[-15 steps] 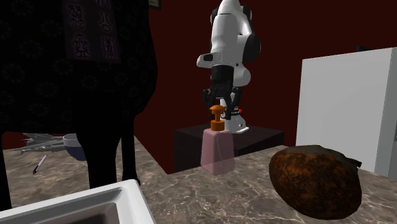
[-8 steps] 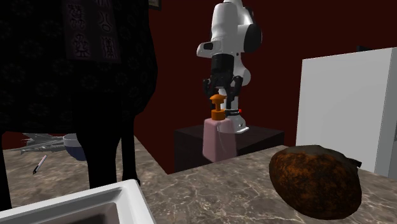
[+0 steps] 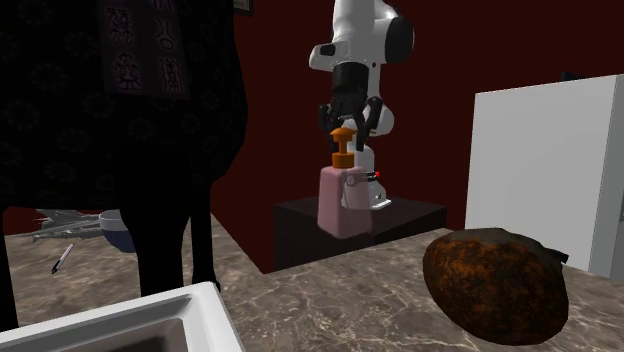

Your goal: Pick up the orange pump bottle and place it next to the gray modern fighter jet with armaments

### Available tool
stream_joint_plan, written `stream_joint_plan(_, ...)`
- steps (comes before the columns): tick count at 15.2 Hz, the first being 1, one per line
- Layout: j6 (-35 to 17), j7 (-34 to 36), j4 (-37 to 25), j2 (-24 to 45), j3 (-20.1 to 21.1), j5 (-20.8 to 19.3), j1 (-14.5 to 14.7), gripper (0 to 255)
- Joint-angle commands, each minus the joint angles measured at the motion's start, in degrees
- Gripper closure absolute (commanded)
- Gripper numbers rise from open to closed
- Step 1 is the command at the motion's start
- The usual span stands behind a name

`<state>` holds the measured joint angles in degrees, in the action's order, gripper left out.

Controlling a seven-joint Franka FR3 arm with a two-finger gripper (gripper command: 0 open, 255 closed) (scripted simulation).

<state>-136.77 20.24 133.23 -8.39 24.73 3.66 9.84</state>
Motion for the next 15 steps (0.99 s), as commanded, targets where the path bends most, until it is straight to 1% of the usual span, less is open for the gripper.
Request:
stream_joint_plan(1,1.69,-0.32,-0.96,-0.76,-0.18,0.35,0.03,255)
stream_joint_plan(15,12.79,-1.53,-8.26,-4.8,-1.32,1.74,0.11,255)
